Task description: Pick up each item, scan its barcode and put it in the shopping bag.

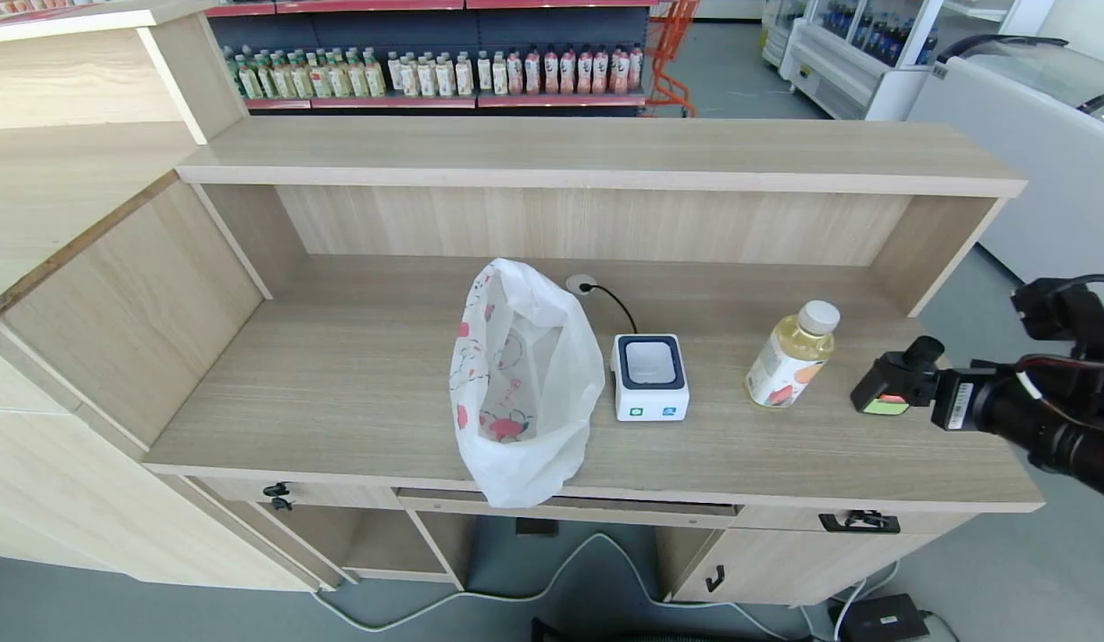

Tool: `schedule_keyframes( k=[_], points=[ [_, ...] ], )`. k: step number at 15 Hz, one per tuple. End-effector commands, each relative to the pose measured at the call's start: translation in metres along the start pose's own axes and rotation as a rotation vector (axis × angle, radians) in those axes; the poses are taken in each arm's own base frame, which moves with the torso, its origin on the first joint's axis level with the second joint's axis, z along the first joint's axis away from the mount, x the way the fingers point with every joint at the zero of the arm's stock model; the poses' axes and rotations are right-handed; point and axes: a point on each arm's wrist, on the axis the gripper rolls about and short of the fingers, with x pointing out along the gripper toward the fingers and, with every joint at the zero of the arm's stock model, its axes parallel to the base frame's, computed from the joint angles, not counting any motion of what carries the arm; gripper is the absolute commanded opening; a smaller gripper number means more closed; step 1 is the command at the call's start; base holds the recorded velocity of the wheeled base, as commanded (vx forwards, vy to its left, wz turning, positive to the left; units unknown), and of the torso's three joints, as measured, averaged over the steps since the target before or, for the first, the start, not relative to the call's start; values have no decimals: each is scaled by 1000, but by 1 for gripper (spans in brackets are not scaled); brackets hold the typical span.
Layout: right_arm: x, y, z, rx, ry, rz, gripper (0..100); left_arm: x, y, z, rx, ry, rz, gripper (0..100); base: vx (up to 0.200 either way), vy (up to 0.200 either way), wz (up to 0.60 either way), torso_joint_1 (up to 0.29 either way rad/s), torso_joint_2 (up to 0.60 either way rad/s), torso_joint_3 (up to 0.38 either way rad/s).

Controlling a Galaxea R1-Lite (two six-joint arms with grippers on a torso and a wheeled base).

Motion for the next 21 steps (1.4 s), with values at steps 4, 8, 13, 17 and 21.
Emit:
schedule_keyframes(
  k=[4, 8, 13, 17, 21],
  points=[
    [70, 27, -55, 57, 86, 47, 100, 0, 0, 0, 0, -1, 0, 100, 0, 0, 0, 0, 0, 0],
    [99, 41, -53, 59, 52, 56, 100, 0, 0, 0, 0, -1, 0, 100, 0, 0, 0, 0, 0, 0],
    [121, 62, -51, 52, 14, 71, 100, 0, 0, 0, 0, -1, 0, 100, 0, 0, 0, 0, 0, 0],
    [136, 73, -52, 44, -5, 73, 100, 0, 0, 0, 0, -1, 0, 100, 0, 0, 0, 0, 0, 0],
    [144, 74, -56, 34, -2, 70, 100, 0, 0, 0, 0, -1, 0, 100, 0, 0, 0, 0, 0, 0]
  ],
)
